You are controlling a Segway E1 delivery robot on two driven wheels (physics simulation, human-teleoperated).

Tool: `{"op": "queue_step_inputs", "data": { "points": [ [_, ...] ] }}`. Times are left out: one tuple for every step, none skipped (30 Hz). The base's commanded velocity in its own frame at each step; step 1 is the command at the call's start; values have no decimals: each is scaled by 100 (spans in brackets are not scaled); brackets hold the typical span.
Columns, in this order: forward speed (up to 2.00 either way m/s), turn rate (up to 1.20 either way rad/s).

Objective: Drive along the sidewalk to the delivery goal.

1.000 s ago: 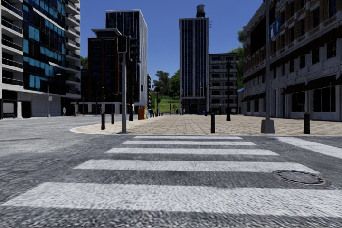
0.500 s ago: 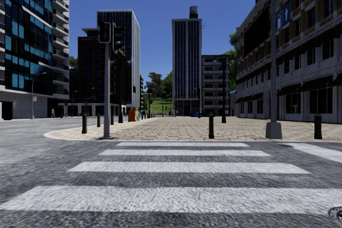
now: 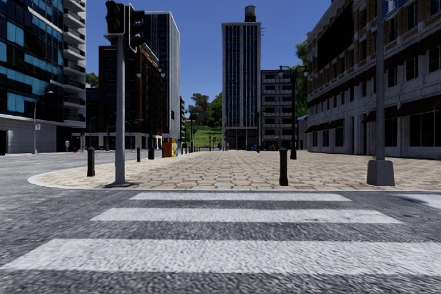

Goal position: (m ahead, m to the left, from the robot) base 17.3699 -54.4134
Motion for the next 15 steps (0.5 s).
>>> {"op": "queue_step_inputs", "data": {
  "points": [
    [200, 0],
    [200, 0],
    [200, 10],
    [200, 25],
    [200, 29],
    [200, 29],
    [200, 15],
    [200, 0],
    [200, 0],
    [200, 0],
    [200, 0],
    [200, 0],
    [200, 0],
    [200, 0],
    [200, 0]
  ]
}}
